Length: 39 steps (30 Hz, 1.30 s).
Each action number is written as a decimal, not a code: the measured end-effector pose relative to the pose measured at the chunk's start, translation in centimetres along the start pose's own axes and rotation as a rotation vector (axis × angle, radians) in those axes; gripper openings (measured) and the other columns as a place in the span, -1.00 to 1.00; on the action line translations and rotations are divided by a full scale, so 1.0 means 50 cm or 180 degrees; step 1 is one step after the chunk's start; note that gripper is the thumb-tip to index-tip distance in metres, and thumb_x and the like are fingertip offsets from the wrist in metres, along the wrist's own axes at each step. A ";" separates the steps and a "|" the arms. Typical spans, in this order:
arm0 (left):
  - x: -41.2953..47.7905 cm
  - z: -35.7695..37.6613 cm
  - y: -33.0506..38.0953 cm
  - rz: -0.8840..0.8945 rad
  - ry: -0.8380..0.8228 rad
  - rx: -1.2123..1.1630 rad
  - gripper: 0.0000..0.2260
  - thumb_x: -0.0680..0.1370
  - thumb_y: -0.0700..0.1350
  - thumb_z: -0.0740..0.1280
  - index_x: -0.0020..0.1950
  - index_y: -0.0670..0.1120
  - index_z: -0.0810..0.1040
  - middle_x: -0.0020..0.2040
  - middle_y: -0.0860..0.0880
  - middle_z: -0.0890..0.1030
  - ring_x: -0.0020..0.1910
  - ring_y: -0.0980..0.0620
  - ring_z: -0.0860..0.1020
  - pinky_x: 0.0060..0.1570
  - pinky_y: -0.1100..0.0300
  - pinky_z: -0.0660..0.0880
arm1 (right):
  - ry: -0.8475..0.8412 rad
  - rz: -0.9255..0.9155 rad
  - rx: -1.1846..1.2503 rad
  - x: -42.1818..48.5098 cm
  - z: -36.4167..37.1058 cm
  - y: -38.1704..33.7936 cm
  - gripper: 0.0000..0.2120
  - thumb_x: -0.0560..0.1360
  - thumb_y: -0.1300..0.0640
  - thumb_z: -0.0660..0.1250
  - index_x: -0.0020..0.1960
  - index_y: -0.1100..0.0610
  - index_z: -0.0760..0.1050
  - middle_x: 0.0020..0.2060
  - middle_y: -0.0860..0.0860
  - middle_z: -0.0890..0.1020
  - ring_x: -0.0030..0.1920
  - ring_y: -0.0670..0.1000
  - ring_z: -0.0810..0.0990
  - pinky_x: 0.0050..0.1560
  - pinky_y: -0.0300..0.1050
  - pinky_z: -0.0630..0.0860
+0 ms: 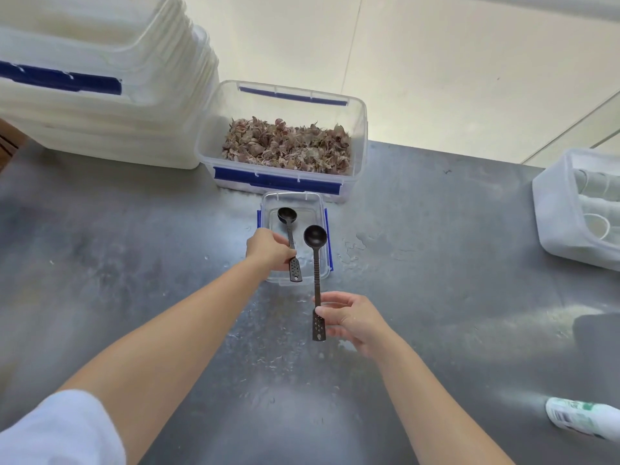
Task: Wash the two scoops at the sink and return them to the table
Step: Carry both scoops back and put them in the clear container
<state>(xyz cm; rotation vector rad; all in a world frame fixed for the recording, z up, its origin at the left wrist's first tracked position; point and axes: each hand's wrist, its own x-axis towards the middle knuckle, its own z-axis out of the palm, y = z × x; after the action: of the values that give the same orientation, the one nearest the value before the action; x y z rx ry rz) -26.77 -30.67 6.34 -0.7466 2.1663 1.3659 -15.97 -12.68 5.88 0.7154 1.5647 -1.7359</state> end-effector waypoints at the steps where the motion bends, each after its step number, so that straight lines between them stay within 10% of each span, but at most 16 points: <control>1: 0.006 0.000 0.001 0.0020 0.0010 0.0098 -0.86 0.44 -0.28 0.50 -0.05 -0.16 0.62 -0.02 -0.14 0.63 -0.21 -0.01 0.68 -0.26 0.19 0.64 | 0.0023 -0.0005 -0.0017 0.002 -0.002 -0.005 -0.77 0.44 0.37 0.45 0.09 0.23 0.64 -0.08 0.15 0.70 -0.16 0.10 0.69 0.06 0.12 0.59; 14: 0.039 0.011 -0.003 0.0685 0.0343 0.1676 -0.94 0.41 -0.25 0.41 -0.23 -0.22 0.56 -0.19 -0.19 0.61 -0.20 -0.14 0.52 -0.17 0.03 0.56 | 0.0448 -0.0191 -0.0634 0.055 0.021 -0.086 -0.79 0.44 0.28 0.50 0.04 0.11 0.60 -0.08 0.07 0.70 -0.23 -0.02 0.68 -0.47 -0.24 0.47; 27: 0.057 0.007 -0.020 0.0691 0.0295 0.1631 -0.73 0.40 -0.23 0.45 -0.29 -0.02 0.37 -0.26 -0.04 0.47 -0.27 -0.05 0.41 -0.27 0.16 0.40 | 0.1108 -0.0088 -0.1511 0.136 0.072 -0.171 -0.78 0.41 0.20 0.53 0.05 0.12 0.64 -0.15 0.06 0.72 -0.33 0.01 0.70 -0.43 -0.20 0.55; 34: 0.053 0.007 -0.018 0.0728 0.0317 0.1667 -0.74 0.41 -0.23 0.45 -0.29 -0.03 0.38 -0.25 -0.05 0.48 -0.26 -0.06 0.43 -0.26 0.16 0.41 | 0.1289 -0.0496 -0.2396 0.152 0.084 -0.155 -0.71 0.39 0.21 0.50 0.11 0.16 0.65 -0.03 0.07 0.70 -0.01 0.11 0.68 -0.02 0.05 0.65; 39: 0.049 0.006 -0.017 0.0826 0.0314 0.1793 -0.82 0.44 -0.20 0.48 -0.24 -0.09 0.48 -0.21 -0.11 0.58 -0.21 -0.08 0.54 -0.20 0.14 0.51 | 0.1370 -0.0883 -0.3403 0.145 0.099 -0.152 -0.88 0.45 0.15 0.46 -0.03 0.14 0.62 -0.13 0.06 0.66 -0.09 0.14 0.61 -0.20 -0.11 0.45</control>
<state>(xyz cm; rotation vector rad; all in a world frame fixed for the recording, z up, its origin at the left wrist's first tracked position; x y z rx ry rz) -28.02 -31.19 4.10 -0.3278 2.6175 0.7600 -26.21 -18.19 5.54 0.3131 2.6114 -0.6648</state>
